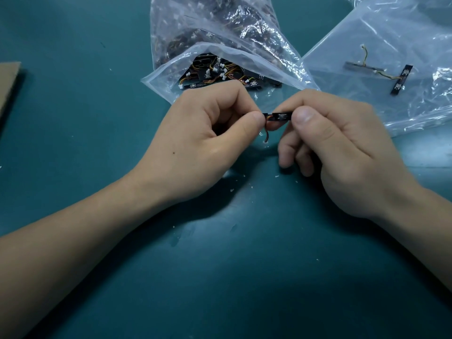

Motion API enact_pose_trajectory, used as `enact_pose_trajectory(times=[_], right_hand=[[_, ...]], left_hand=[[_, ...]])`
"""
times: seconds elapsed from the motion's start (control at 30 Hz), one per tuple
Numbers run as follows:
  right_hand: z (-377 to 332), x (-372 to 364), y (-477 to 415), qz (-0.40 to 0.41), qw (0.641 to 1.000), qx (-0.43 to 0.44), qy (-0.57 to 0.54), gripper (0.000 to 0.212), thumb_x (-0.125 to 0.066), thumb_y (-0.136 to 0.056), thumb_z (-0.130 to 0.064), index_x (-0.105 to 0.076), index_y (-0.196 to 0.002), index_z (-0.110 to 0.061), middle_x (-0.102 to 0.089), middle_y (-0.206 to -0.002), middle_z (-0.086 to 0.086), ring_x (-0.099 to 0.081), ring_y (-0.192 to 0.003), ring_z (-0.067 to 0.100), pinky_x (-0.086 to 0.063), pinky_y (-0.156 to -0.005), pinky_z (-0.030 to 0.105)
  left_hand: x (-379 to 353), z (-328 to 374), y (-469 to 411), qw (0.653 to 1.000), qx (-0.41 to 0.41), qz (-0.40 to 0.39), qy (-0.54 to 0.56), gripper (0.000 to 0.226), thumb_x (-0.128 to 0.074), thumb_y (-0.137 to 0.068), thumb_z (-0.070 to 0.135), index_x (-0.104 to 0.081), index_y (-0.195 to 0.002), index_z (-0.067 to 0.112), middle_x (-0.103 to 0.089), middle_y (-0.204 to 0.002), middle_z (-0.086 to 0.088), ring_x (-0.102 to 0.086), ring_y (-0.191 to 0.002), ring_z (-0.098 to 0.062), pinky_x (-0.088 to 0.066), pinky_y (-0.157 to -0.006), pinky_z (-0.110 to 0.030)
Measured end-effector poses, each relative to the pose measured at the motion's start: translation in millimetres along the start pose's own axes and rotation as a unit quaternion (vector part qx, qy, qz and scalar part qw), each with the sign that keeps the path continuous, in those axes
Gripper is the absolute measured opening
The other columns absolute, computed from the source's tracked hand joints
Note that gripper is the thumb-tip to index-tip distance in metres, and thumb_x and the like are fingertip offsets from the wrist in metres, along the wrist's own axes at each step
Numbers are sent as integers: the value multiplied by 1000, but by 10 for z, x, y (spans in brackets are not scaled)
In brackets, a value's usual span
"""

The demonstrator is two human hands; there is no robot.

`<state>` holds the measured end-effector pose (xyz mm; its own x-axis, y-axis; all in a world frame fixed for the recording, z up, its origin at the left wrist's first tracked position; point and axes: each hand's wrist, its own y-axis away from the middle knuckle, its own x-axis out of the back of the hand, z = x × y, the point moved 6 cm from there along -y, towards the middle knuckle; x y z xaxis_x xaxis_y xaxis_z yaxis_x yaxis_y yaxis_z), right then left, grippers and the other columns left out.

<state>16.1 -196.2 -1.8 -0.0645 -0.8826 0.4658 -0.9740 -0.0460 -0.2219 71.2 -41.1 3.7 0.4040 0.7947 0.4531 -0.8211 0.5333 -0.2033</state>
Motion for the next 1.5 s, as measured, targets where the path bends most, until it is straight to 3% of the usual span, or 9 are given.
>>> enact_pose_trajectory(times=[0.17, 0.3, 0.4, 0.63, 0.8, 1.07, 1.27, 1.4, 1.5], right_hand=[[-5, 32, -11, 28, 999, -4, 28, 22, -52, -102, -29, -63, -84, -24, -67, -64, -6, -57, -52, 19, -42, -53, 26], [-33, 3, -3, 21, 999, 2, 34, 21, -52, -102, -30, -64, -86, -23, -67, -64, -4, -60, -54, 14, -40, -55, 17], [-64, -4, -5, 11, 999, 9, 29, 25, -51, -101, -35, -65, -86, -21, -66, -63, -6, -59, -55, 15, -42, -56, 20], [-106, 37, 20, 25, 997, 38, 62, 26, -54, -99, -29, -63, -77, -20, -61, -59, 5, -54, -52, 22, -42, -52, 35], [-53, 18, -8, 8, 997, 11, 76, 31, -51, -99, -22, -54, -69, -27, -55, -59, 3, -53, -56, 22, -43, -56, 36], [-59, -19, -13, -7, 998, 13, 64, 26, -51, -101, -23, -59, -77, -26, -61, -59, -2, -58, -55, 17, -40, -55, 19], [-144, 27, 35, 21, 991, 75, 110, 28, -50, -95, -22, -53, -68, -17, -46, -54, -7, -43, -54, 13, -32, -52, 20], [-63, 16, 3, 12, 995, 33, 93, 28, -49, -97, -19, -52, -69, -18, -49, -57, 3, -48, -56, 19, -39, -55, 32], [-28, 6, -13, 4, 997, 13, 72, 27, -48, -98, -20, -54, -72, -21, -52, -60, 5, -49, -54, 21, -38, -53, 30]], left_hand=[[-13, 20, 8, 1000, -15, -13, 3, 19, -62, -97, 19, -63, -81, 9, -54, -60, -10, -47, -53, -25, -36, -50, -26], [26, 65, 46, 999, -52, 9, 6, 19, -63, -95, 8, -58, -76, 6, -50, -57, -5, -41, -48, -11, -32, -50, -18], [35, 99, 69, 997, -76, 19, 6, 20, -62, -92, 2, -57, -74, 7, -46, -56, 4, -39, -49, -4, -30, -52, -13], [-14, 29, 27, 999, -34, -32, 9, 14, -58, -95, 8, -59, -82, 3, -52, -57, -6, -44, -49, -16, -34, -51, -21], [-57, 6, 27, 997, -19, -70, 12, 15, -57, -99, 14, -61, -88, 5, -57, -57, -2, -52, -48, -14, -38, -53, -19], [-16, 16, 28, 998, -31, -42, 16, 14, -58, -97, 10, -60, -85, 4, -57, -60, -7, -51, -51, -15, -38, -54, -22], [-128, 18, 37, 992, -22, -118, -38, 13, -57, -99, 18, -66, -89, 17, -65, -69, 9, -56, -59, -11, -42, -60, -19], [-58, 24, 29, 996, -21, -91, 1, 14, -60, -98, 19, -66, -87, 14, -61, -65, 9, -54, -56, -14, -42, -57, -23], [-42, 47, 33, 996, -33, -77, 16, 15, -59, -98, 19, -66, -85, 13, -61, -65, 1, -54, -57, -20, -44, -55, -30]])
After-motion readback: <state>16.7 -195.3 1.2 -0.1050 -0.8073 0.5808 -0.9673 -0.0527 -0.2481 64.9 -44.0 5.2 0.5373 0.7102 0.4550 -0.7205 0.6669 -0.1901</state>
